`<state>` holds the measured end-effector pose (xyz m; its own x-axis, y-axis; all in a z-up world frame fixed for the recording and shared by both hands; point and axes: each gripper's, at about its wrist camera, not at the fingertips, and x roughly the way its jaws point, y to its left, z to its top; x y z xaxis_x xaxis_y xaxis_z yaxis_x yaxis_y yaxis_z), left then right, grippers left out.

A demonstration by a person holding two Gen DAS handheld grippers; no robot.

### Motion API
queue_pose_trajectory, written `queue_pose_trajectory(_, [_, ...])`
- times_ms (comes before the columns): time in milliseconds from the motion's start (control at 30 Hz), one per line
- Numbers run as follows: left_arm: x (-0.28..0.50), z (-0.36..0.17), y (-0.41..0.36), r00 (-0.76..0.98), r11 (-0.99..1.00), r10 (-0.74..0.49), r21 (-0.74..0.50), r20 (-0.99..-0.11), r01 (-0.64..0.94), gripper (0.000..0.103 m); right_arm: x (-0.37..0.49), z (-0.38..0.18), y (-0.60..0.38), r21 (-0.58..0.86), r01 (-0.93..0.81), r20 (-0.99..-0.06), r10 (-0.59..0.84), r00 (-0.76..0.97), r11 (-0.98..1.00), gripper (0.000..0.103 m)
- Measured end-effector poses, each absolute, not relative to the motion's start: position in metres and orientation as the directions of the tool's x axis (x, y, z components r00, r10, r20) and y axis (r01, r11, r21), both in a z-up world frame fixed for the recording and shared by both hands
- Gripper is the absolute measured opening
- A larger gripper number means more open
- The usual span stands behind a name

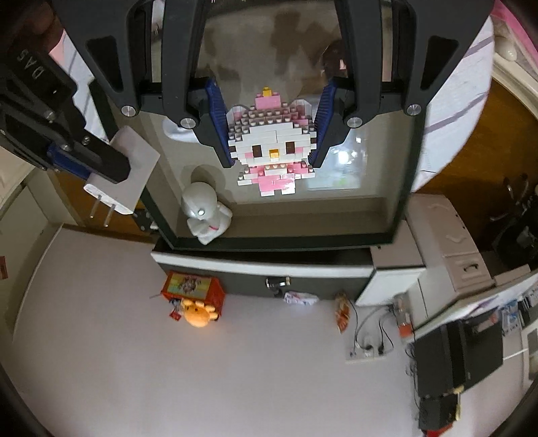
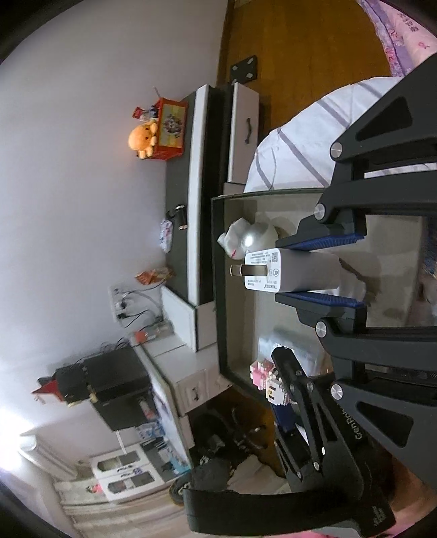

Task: Organize rigid objects
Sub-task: 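Lower the block figure and charger into the tray and open both tools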

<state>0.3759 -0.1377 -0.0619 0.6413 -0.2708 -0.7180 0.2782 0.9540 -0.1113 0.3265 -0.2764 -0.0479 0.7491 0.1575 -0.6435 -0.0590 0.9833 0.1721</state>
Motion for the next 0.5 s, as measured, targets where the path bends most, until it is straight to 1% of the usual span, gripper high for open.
queue_pose_trajectory(100, [0.387,-0.077,-0.148,0.613,0.953,-0.262,-0.101,-0.745,0.285,0.046,0.340,-0.062,-0.282,0.170,-0.048,-0.674,0.151,0.723,0.984,0.024])
queue_pose_trajectory(267, [0.392,-0.090,-0.153,0.595,0.956,-0.243,-0.085,-0.766,0.281,0.047,0.348,-0.075,-0.287,0.166,-0.040,-0.698,0.146,0.701,0.985,0.024])
queue_pose_trajectory(300, [0.391,-0.091,-0.154,0.599,0.959,-0.226,-0.068,-0.769,0.274,0.052,0.349,-0.077,-0.287,0.167,-0.037,-0.705,0.145,0.694,0.985,0.024])
queue_pose_trajectory(333, [0.390,-0.090,-0.153,0.602,0.961,-0.216,-0.059,-0.769,0.270,0.064,0.349,-0.078,-0.288,0.168,-0.034,-0.707,0.145,0.692,0.985,0.024])
queue_pose_trajectory(367, [0.391,-0.090,-0.153,0.605,0.962,-0.213,-0.056,-0.767,0.268,0.072,0.350,-0.079,-0.289,0.169,-0.031,-0.707,0.144,0.692,0.985,0.025])
queue_pose_trajectory(400, [0.389,-0.089,-0.153,0.611,0.963,-0.208,-0.051,-0.764,0.264,0.086,0.350,-0.079,-0.289,0.167,-0.030,-0.710,0.141,0.690,0.986,0.031])
queue_pose_trajectory(433, [0.386,-0.086,-0.152,0.626,0.968,-0.186,-0.032,-0.757,0.248,0.088,0.350,-0.078,-0.290,0.165,-0.029,-0.711,0.139,0.689,0.986,0.034])
queue_pose_trajectory(467, [0.385,-0.084,-0.151,0.635,0.971,-0.173,-0.022,-0.753,0.239,0.088,0.349,-0.077,-0.291,0.162,-0.023,-0.710,0.133,0.692,0.987,0.045])
queue_pose_trajectory(500, [0.384,-0.081,-0.148,0.636,0.972,-0.173,-0.026,-0.752,0.233,0.090,0.348,-0.075,-0.292,0.159,-0.015,-0.707,0.125,0.696,0.987,0.052])
